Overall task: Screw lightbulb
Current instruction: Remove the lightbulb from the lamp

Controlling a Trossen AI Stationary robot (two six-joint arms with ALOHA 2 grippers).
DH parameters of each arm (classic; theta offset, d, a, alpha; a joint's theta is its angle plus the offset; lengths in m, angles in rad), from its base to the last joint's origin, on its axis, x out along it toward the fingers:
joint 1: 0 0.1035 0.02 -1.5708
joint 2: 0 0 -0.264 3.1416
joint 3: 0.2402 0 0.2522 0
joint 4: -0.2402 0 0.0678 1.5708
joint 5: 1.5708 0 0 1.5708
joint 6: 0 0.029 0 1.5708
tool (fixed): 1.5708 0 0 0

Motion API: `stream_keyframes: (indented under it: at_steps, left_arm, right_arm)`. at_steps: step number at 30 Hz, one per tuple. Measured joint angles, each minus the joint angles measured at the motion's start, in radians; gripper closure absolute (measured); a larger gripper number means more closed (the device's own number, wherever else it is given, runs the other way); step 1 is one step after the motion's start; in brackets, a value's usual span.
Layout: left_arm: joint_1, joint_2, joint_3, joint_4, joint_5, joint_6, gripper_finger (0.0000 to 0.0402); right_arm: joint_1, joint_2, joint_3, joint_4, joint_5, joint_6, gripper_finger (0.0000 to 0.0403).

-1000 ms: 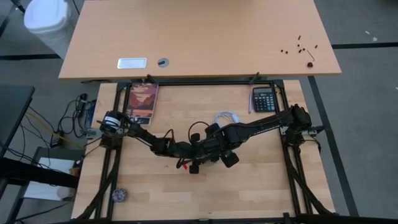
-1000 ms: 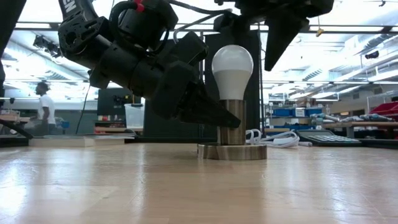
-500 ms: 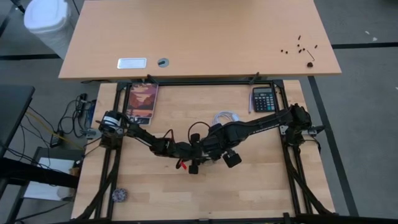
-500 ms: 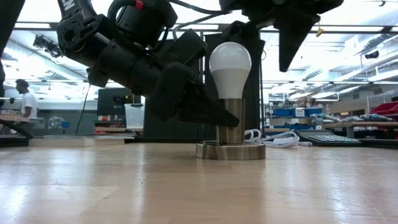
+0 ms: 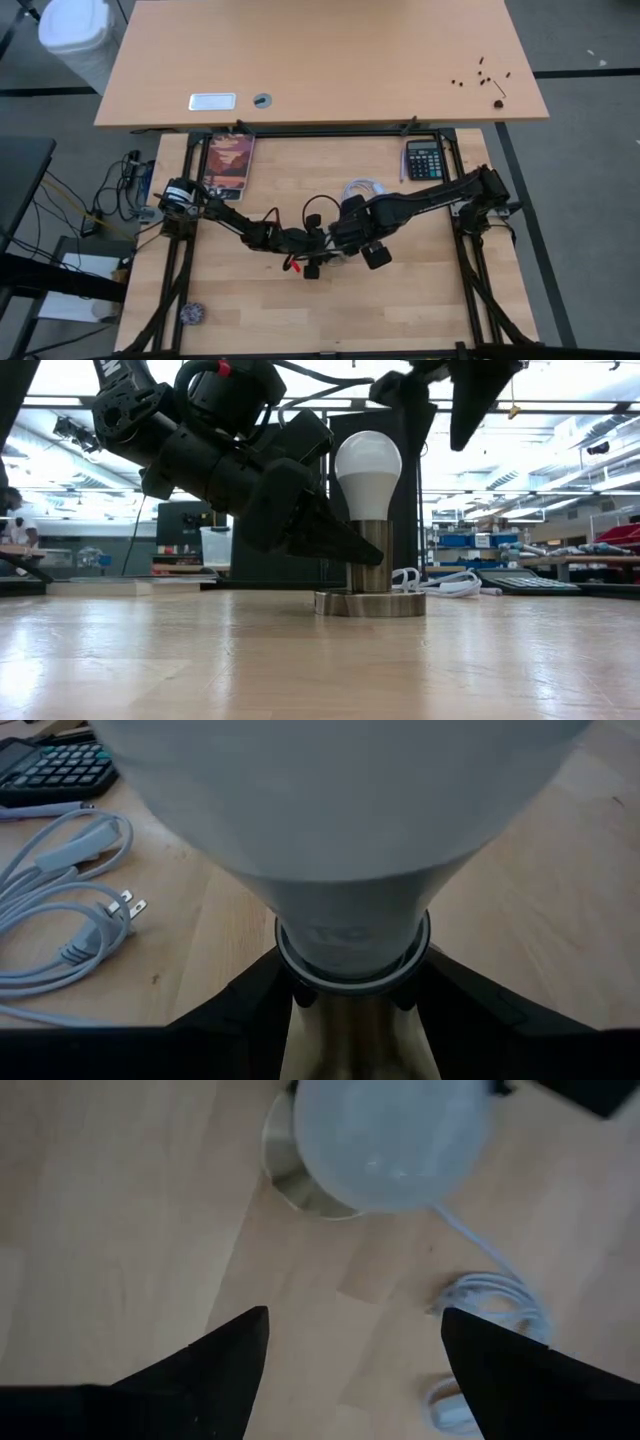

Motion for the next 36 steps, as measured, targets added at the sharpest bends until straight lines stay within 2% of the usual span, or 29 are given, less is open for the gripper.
stream_keyframes:
  at_steps: [5,11,14,20,26,30,33,36]
  left_arm:
    - [0.0,0.0,0.0,0.003,0.0,0.001,0.0208]
    - [0.0,0.0,0.0,0.001,0.0,-0.004,0.0208]
    - [0.0,0.0,0.0,0.002,0.0,-0.013,0.0208]
    - [0.002,0.0,0.0,0.008,-0.002,-0.047,0.0208]
    - [0.002,0.0,-0.001,0.008,-0.023,-0.068,0.0208]
    - [0.002,0.0,-0.001,0.008,-0.033,-0.074,0.0208]
    - [0.002,0.0,-0.001,0.009,-0.044,-0.077,0.0208]
    - [0.002,0.001,-0.001,0.009,-0.065,-0.085,0.0208]
  right_arm:
    - [0.006,-0.06,-0.042,0.041,0.015,0.026,0.0096]
    - [0.011,-0.168,-0.237,0.143,0.018,0.106,0.0096]
    - [0.036,-0.258,-0.355,0.241,0.061,0.19,0.0096]
    - [0.131,-0.429,-0.692,0.703,0.237,0.378,0.0096]
    - [0.178,-0.418,-0.978,1.214,0.362,0.545,0.0096]
    - [0.177,-0.371,-1.061,1.449,0.411,0.571,0.0096]
    - [0.177,-0.317,-1.077,1.597,0.459,0.52,0.0096]
    - [0.176,-0.252,-1.077,1.751,0.464,0.433,0.0096]
